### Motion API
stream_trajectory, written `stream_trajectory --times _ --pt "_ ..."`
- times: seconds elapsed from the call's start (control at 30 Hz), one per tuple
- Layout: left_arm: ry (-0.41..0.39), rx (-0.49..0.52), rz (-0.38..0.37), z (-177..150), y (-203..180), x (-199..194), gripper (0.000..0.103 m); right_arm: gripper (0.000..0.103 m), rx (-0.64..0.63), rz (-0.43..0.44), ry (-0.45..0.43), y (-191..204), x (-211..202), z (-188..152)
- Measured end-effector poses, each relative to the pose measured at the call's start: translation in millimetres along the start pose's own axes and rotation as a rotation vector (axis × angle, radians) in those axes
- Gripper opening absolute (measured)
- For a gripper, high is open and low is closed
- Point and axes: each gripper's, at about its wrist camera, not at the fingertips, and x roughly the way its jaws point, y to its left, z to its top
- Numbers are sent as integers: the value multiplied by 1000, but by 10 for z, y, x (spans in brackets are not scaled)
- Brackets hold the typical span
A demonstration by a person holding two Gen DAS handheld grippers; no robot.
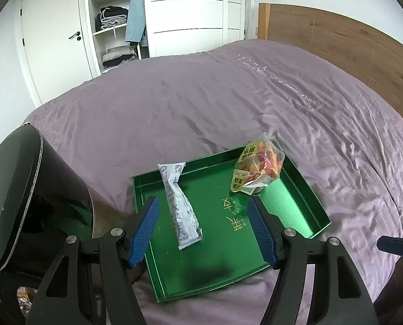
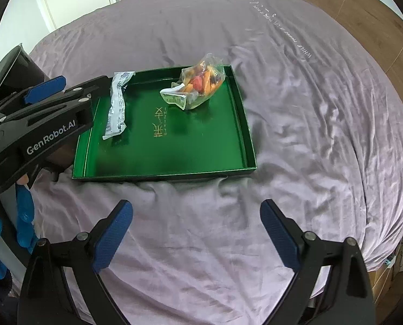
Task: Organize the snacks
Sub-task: 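Lift both grippers away from the green tray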
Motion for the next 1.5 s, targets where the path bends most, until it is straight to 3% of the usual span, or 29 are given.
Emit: stream_trajectory --times 1.03,1.5 --pt "-12 32 -40 -33 -93 -226 61 103 4 -55 -25 43 -225 -118" --pt "-33 54 -114 10 29 -764 61 103 30 -113 -19 122 -575 -267"
